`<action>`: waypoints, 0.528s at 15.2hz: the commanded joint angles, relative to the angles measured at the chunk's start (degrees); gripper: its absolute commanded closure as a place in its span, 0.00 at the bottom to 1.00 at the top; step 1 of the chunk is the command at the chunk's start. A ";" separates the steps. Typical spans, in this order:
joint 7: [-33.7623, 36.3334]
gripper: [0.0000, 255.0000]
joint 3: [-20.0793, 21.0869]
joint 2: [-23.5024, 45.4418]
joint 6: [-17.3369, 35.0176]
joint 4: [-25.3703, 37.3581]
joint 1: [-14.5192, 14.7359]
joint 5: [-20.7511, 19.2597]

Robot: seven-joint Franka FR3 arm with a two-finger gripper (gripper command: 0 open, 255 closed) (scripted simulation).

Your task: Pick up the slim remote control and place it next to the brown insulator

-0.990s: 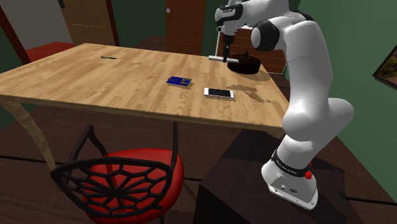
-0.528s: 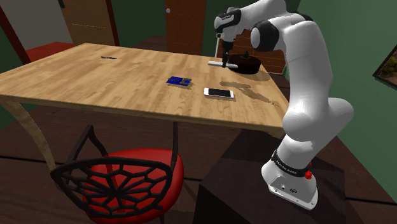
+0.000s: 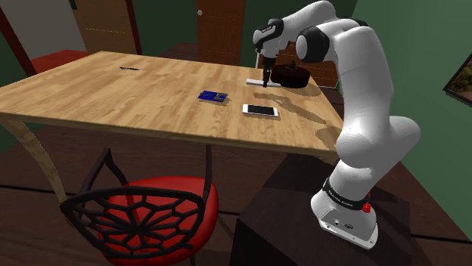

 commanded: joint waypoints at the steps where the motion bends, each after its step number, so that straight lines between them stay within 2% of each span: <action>1: -0.14 1.00 0.10 0.54 1.14 -0.58 -0.03 0.17; 4: -0.34 1.00 0.30 1.45 3.10 -1.65 -0.03 0.45; 8: -0.34 1.00 0.30 1.45 3.10 -1.65 -0.03 0.45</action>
